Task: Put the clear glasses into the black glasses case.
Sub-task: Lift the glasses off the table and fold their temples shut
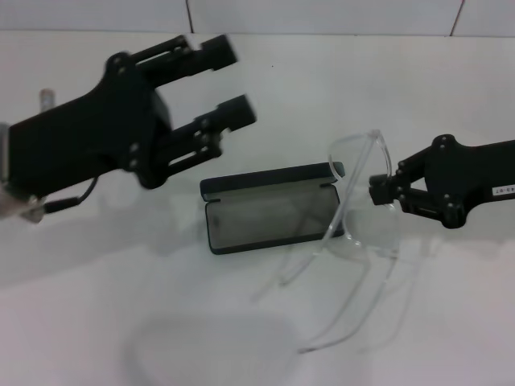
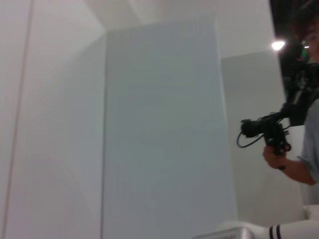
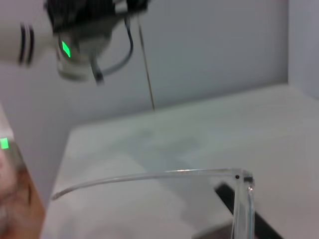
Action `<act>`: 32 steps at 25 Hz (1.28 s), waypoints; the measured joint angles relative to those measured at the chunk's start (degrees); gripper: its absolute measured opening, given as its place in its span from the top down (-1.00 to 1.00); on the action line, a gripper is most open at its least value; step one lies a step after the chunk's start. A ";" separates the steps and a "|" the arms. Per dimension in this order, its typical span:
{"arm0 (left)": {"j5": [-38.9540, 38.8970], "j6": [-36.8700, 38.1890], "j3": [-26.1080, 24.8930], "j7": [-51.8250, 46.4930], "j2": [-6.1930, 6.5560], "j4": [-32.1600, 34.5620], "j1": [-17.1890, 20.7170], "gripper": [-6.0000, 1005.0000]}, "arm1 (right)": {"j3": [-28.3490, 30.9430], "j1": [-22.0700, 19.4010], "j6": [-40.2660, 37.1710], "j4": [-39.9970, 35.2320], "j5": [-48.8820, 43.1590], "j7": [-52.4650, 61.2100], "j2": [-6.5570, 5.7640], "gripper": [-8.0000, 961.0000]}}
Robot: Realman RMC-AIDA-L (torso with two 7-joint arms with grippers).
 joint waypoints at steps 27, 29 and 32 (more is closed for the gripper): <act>-4.84 -6.02 17.67 4.41 -0.36 -8.47 -7.91 0.88 | -6.18 3.47 -0.80 16.11 20.46 -1.73 0.62 0.86; -4.72 -6.21 17.70 4.41 -0.39 -8.48 -7.66 0.88 | -7.03 3.47 -0.92 16.11 22.11 -1.68 0.59 0.86; -4.73 -6.90 18.47 4.42 -0.40 -8.51 -7.46 0.88 | -7.64 3.49 -1.62 16.13 24.10 -1.56 0.53 0.86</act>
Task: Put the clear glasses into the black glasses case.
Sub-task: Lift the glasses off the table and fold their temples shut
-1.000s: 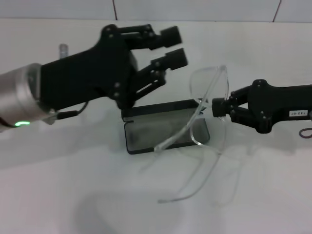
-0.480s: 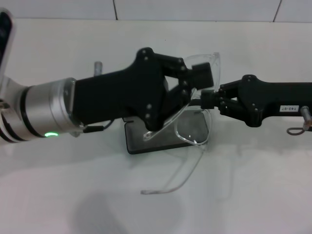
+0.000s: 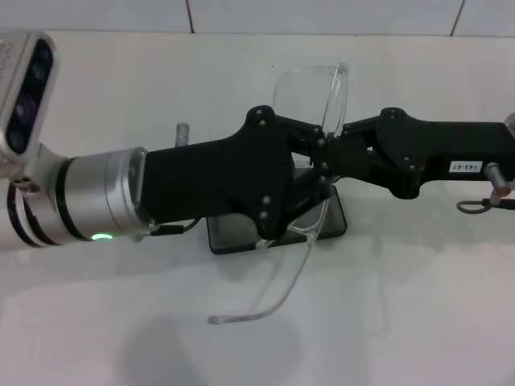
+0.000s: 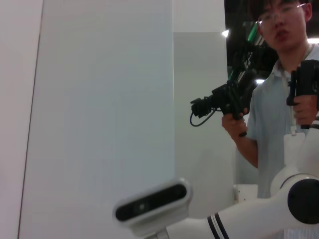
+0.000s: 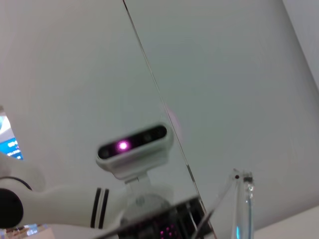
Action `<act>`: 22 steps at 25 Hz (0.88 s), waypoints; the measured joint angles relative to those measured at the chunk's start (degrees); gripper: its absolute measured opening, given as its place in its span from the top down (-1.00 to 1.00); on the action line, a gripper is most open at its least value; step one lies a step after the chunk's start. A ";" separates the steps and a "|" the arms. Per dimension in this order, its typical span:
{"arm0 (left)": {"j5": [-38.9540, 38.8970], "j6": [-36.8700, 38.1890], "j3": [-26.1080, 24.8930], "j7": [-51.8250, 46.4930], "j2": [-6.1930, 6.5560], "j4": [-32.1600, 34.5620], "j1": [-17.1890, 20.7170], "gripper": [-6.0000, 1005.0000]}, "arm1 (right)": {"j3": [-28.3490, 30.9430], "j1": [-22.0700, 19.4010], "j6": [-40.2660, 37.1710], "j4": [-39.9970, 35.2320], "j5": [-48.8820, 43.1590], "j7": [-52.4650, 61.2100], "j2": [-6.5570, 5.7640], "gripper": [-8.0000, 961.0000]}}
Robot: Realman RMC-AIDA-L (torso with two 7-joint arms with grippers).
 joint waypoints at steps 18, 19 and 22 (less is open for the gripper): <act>-3.98 -0.63 2.09 0.70 0.24 3.73 2.27 0.88 | -0.36 -0.94 3.54 0.46 2.23 0.20 -0.30 0.86; -3.98 -0.63 2.09 0.70 0.24 3.73 2.27 0.88 | -0.36 -1.03 4.43 0.65 2.22 0.12 -0.32 0.86; -4.61 -0.38 2.08 0.75 0.28 7.52 4.74 0.88 | -0.25 -1.16 6.38 1.12 2.21 0.05 -0.40 0.86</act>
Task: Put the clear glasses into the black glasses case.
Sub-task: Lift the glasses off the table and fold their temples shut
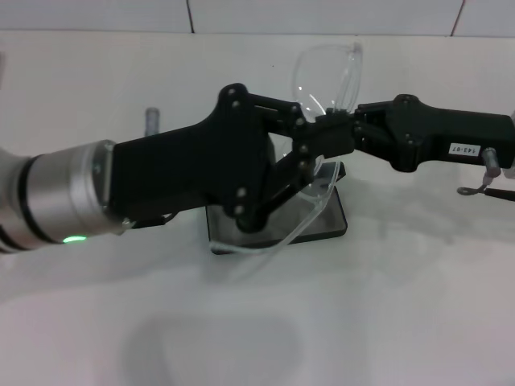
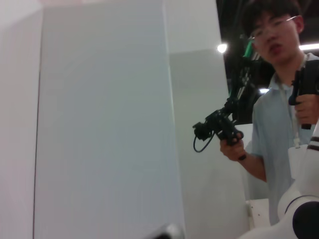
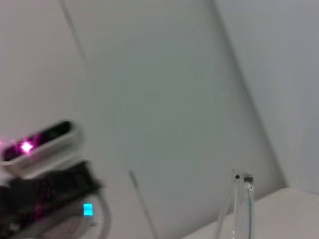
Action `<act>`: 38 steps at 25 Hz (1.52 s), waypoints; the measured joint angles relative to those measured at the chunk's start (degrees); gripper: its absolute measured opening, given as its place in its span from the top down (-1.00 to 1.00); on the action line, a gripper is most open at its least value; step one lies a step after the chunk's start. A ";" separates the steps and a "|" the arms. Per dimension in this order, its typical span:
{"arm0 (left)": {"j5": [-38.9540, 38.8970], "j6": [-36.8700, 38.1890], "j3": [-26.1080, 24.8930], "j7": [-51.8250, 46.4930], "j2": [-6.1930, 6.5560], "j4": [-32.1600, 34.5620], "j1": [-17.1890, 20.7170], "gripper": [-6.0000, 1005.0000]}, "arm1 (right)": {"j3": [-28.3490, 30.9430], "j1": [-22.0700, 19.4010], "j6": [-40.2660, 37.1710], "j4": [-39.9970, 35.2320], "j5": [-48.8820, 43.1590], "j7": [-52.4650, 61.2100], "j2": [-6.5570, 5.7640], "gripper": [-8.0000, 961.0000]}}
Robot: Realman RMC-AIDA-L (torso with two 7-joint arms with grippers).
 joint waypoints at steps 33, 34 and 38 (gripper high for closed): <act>-0.98 2.79 1.67 3.00 -0.15 0.64 2.91 0.87 | -3.20 -0.23 -5.34 4.86 18.09 -0.86 0.30 0.87; -0.98 2.79 1.67 3.00 -0.16 0.64 2.91 0.87 | -3.66 -0.18 -5.40 4.86 18.07 -0.96 0.30 0.87; -0.98 2.79 1.67 2.99 -0.17 0.64 2.83 0.87 | -6.11 0.02 -6.05 4.29 17.97 -1.41 0.21 0.87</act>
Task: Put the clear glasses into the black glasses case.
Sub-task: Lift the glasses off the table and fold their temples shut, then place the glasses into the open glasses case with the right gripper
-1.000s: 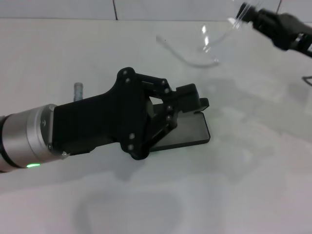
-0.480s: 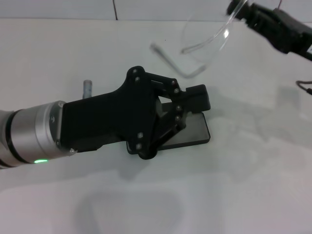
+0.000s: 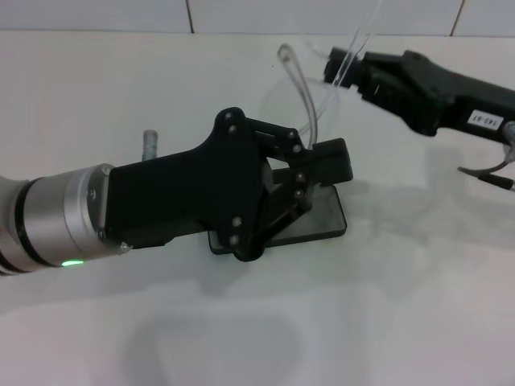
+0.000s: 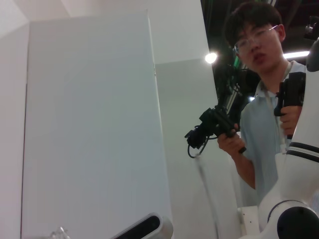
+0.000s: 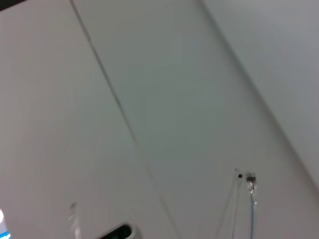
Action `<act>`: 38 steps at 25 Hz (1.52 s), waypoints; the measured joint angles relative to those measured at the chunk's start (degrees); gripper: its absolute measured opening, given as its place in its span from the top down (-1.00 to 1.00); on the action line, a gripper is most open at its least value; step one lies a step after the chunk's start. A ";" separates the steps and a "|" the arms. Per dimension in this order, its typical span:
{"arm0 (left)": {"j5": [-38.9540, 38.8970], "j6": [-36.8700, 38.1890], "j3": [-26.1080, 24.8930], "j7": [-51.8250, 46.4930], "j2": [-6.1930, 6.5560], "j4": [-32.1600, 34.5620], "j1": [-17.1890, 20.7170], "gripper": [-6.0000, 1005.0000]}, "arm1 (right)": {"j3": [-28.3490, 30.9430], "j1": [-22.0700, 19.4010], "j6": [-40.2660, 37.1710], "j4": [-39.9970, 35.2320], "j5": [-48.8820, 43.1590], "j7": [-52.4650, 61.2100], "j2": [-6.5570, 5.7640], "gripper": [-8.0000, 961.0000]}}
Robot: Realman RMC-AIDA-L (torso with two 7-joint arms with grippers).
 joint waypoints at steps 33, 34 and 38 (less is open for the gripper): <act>-1.29 -0.49 -0.47 -0.01 0.18 -0.25 0.29 0.87 | -5.20 0.63 0.66 -4.83 -2.15 -1.51 -1.30 0.87; -1.29 -0.45 -0.48 -0.01 0.19 -0.19 0.36 0.87 | -5.17 0.63 1.05 -5.19 -2.20 -1.36 -1.82 0.87; -1.31 0.04 -0.62 -0.26 0.48 0.26 1.41 0.87 | -5.16 0.56 3.73 -11.04 -5.38 3.83 -4.70 0.87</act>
